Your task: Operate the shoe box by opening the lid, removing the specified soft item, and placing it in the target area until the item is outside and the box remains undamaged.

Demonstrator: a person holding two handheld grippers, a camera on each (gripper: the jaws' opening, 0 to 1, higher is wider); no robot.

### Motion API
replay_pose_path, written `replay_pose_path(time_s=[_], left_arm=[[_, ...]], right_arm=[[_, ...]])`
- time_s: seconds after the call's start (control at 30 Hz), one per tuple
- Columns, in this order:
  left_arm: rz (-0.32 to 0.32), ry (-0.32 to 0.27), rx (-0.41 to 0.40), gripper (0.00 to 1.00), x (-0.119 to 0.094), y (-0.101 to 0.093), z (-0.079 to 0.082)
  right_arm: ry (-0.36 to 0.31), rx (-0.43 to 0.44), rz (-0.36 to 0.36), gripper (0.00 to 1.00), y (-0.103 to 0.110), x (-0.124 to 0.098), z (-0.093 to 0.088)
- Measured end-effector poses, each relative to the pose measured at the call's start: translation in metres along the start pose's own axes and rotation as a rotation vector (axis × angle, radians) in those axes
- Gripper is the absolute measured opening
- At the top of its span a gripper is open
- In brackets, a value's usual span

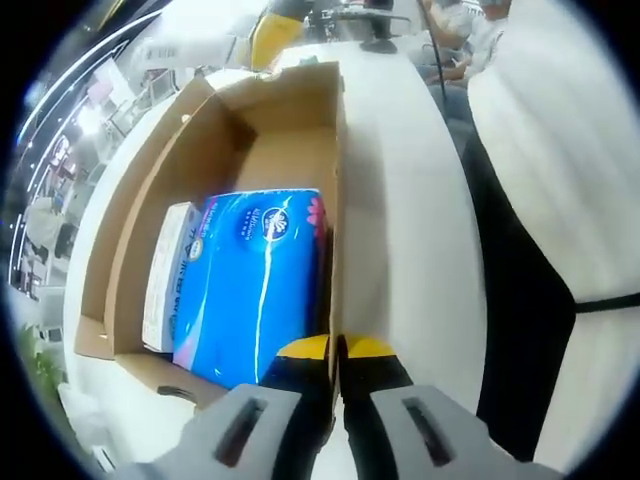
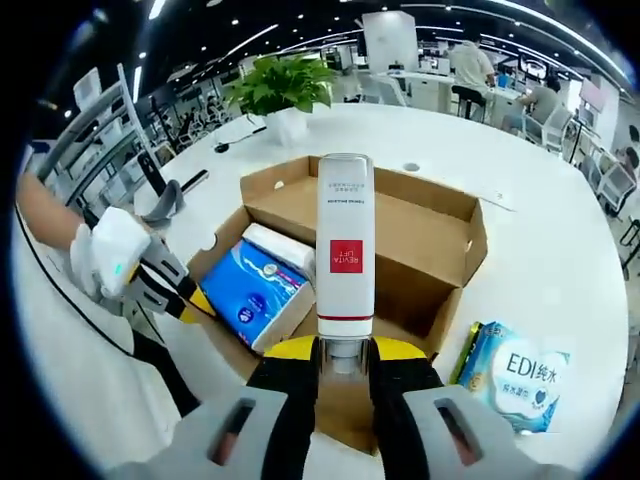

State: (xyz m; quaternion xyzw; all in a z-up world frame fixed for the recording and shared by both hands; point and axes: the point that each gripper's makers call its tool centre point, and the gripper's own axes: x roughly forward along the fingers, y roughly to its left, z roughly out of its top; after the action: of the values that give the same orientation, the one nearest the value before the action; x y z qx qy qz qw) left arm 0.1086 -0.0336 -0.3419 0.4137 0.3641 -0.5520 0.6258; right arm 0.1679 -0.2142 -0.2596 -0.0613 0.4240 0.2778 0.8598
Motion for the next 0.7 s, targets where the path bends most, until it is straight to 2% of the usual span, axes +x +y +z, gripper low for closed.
replay_pose_path(time_s=[0.13,0.2,0.4,0.57,0.7], left_arm=[[-0.002,0.0,-0.001,0.02,0.0,0.0,0.0],[-0.003,0.002,-0.005,0.02,0.0,-0.001,0.0],[0.001,-0.002,0.005,0.02,0.0,-0.001,0.0],[-0.003,-0.001,0.006,0.02,0.0,-0.001,0.0],[-0.004,-0.002,0.012,0.02,0.0,-0.002,0.0]], right_arm=[[-0.027,0.023,0.014,0.17,0.001,-0.003,-0.001],[-0.02,0.033,0.013,0.17,0.001,-0.004,-0.005],[-0.016,0.047,-0.027,0.18,-0.003,-0.005,-0.012],[-0.067,0.059,-0.096,0.18,-0.01,-0.013,-0.009],[-0.07,0.069,-0.08,0.18,-0.008,-0.019,-0.014]])
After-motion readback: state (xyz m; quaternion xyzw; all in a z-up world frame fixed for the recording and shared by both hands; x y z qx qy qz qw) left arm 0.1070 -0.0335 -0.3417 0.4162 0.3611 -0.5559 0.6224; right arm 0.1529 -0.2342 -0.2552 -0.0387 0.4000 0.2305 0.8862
